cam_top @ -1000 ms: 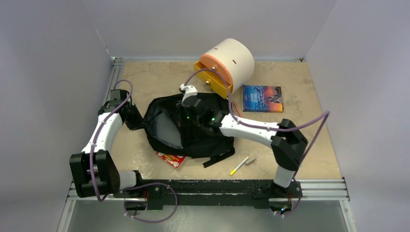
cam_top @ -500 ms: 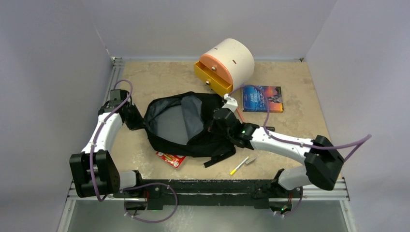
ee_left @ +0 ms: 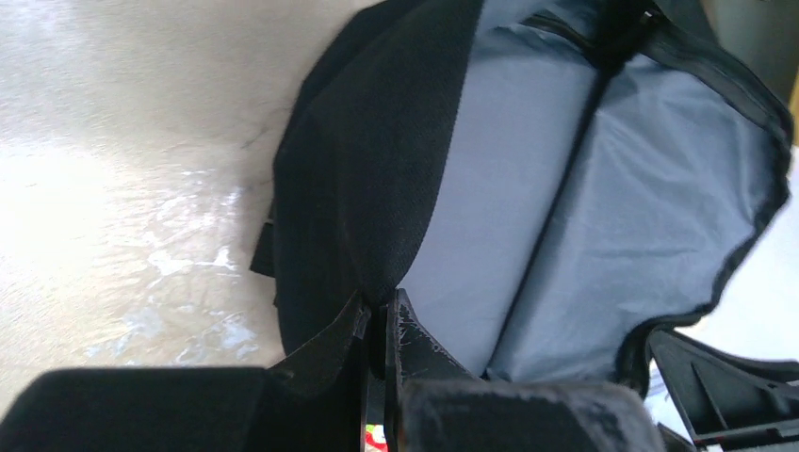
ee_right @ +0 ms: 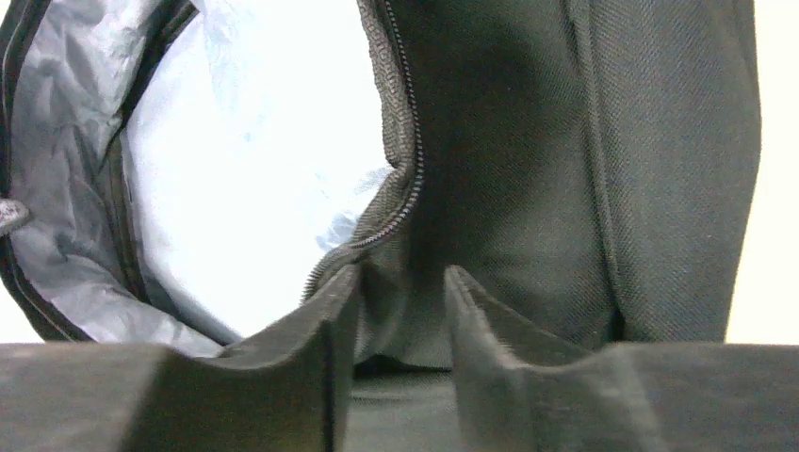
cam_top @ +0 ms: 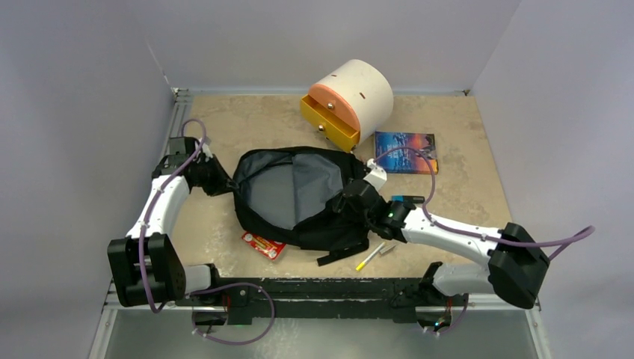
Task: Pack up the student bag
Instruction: Adjust the student bag at the center of the board.
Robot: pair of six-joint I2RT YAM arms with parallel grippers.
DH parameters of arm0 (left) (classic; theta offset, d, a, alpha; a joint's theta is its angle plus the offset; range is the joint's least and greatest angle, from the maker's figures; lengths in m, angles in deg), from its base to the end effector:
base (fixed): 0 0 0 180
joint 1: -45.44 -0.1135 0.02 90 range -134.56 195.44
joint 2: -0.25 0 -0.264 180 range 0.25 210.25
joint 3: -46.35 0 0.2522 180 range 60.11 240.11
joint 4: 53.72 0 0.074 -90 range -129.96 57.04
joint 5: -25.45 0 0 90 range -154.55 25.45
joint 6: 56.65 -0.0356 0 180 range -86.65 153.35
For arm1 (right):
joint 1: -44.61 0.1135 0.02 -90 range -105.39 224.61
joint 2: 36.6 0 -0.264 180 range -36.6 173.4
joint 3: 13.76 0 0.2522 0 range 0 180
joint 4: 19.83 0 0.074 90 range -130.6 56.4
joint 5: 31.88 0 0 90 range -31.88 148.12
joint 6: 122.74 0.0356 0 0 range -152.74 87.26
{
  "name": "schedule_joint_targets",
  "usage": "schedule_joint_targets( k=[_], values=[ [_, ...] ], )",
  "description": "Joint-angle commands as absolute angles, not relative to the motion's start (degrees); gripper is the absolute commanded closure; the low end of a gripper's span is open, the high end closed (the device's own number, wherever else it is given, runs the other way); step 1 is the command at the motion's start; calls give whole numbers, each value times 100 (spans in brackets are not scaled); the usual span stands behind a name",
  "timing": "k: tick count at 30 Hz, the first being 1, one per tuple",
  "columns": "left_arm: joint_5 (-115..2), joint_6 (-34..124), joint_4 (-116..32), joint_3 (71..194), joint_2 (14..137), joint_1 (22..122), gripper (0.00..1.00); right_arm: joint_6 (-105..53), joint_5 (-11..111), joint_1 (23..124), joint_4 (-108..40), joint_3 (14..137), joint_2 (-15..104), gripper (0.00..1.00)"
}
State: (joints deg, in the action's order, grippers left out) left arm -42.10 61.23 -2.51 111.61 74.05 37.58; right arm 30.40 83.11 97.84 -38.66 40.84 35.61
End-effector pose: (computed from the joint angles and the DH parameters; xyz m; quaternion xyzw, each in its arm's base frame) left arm 0.2491 0.0207 0.2372 -0.2422 0.9168 -0.2295 0.2194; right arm 0.1708 0.2034 0.2255 0.1724 0.8599 0.2720 0.3960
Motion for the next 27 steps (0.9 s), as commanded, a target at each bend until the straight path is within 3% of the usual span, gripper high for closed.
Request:
schedule_joint_targets(
  k=[1, 7, 18, 27],
  values=[
    [-3266, 5899, -870, 11094, 7173, 3753, 100, 2661, 8544, 9775, -3879, 4242, 3074, 54],
    [-2877, 5840, -1029, 11123, 7151, 3861, 100, 1467, 8291, 9781, -3619, 4630, 2567, 42],
    [-2886, 5909, -1056, 11323, 7237, 3881, 100, -314, 6694, 9783, -2645, 3818, 958, 38],
    [-2831, 5998, -1018, 12169, 7513, 3885, 100, -2053, 4580, 9787, -1126, 3188, 1352, 37]
  ],
)
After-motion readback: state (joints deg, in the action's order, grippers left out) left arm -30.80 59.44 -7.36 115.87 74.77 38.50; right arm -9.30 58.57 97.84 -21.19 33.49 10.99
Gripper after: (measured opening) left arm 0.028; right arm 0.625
